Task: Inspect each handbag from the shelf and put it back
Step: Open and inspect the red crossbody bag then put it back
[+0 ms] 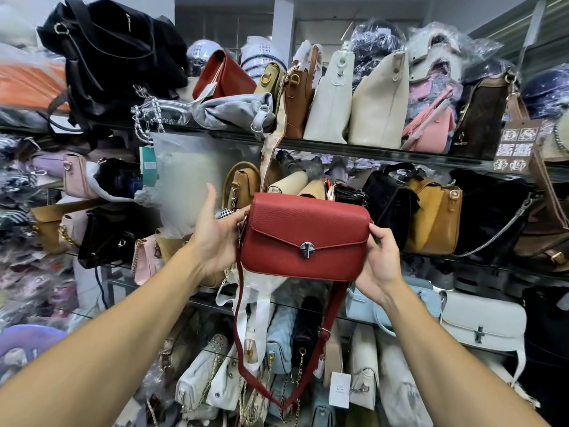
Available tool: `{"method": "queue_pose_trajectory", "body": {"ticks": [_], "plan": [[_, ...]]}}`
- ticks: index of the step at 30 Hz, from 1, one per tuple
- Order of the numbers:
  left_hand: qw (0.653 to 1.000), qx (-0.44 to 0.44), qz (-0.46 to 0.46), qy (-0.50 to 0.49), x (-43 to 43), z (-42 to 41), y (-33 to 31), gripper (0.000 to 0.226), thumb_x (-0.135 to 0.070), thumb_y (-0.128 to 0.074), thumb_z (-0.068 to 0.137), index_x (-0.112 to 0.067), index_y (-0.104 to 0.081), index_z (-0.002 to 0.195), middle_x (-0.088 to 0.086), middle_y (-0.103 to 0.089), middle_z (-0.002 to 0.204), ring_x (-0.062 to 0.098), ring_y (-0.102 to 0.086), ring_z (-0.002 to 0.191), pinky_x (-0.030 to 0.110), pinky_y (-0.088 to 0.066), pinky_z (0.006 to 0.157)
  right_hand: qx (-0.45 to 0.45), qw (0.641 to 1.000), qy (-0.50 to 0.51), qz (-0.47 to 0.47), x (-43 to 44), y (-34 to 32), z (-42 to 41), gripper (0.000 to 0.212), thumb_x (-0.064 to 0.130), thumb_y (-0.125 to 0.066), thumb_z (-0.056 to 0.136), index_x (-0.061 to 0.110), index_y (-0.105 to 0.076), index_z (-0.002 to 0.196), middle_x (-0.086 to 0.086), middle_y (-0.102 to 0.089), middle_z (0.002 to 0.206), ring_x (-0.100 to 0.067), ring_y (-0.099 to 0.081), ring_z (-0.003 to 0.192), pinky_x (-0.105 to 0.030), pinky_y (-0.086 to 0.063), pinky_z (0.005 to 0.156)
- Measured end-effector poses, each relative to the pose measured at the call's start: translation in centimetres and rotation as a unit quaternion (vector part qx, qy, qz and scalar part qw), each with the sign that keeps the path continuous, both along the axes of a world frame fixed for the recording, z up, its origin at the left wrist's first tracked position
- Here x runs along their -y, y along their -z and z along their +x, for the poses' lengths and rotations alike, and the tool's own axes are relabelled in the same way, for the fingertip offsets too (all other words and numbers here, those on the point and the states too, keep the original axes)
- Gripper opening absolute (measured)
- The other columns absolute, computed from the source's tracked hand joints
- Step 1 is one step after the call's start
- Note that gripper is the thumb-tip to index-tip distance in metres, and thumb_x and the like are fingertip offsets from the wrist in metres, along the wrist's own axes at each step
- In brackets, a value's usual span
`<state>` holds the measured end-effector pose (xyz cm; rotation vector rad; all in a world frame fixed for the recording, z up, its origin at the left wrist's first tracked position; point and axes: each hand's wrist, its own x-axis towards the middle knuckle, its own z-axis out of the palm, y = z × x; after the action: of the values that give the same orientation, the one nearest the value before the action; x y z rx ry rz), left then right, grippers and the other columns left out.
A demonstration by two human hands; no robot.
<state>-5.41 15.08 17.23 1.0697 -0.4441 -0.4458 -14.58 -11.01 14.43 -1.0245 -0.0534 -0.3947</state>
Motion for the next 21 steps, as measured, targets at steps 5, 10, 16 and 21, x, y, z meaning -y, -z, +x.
{"method": "queue_pose_trajectory", "body": {"ticks": [5,10,16,21], "plan": [[1.0,0.005,-0.014,0.011,0.2,-0.4,-0.4,0.11,-0.093,-0.013,0.08,-0.012,-0.059,0.139,0.017,-0.065,0.133,0.036,-0.064,0.122,0.054,-0.048,0.101,0.025,0.999,-0.013,0.031,0.6,0.9,0.4,0.041,0.042,-0.037,0.094,0.025,-0.071,0.08,-0.001,-0.063,0.087,-0.022,-0.06,0.083,-0.038,-0.048,0.084],[0.999,0.015,-0.021,-0.041,0.3,-0.5,-0.5,0.101,-0.088,-0.016,0.085,-0.014,-0.078,0.114,0.018,-0.073,0.117,0.036,-0.07,0.109,0.05,-0.053,0.094,0.056,0.998,0.001,0.01,0.5,0.4,0.6,0.016,0.039,-0.059,0.071,0.024,-0.054,0.074,0.003,-0.049,0.077,-0.015,-0.046,0.073,-0.032,-0.039,0.068],[0.996,0.016,-0.043,-0.074,0.1,-0.3,-0.1,0.098,-0.084,-0.014,0.088,-0.016,-0.083,0.092,0.01,-0.077,0.083,0.024,-0.075,0.071,0.031,-0.059,0.058,0.067,0.996,-0.037,-0.052,0.4,-0.4,0.4,0.051,0.045,-0.073,0.046,0.022,-0.065,0.09,0.001,-0.06,0.085,-0.016,-0.055,0.077,-0.033,-0.043,0.069],[0.995,0.028,-0.038,-0.085,0.0,-0.1,-0.1,0.099,-0.088,-0.015,0.086,-0.016,-0.075,0.119,0.009,-0.078,0.097,0.025,-0.074,0.084,0.039,-0.058,0.074,0.069,0.996,-0.053,-0.011,0.3,-0.4,0.0,0.035,0.039,-0.059,0.057,0.023,-0.067,0.087,0.002,-0.063,0.084,-0.018,-0.056,0.081,-0.035,-0.045,0.073]]}}
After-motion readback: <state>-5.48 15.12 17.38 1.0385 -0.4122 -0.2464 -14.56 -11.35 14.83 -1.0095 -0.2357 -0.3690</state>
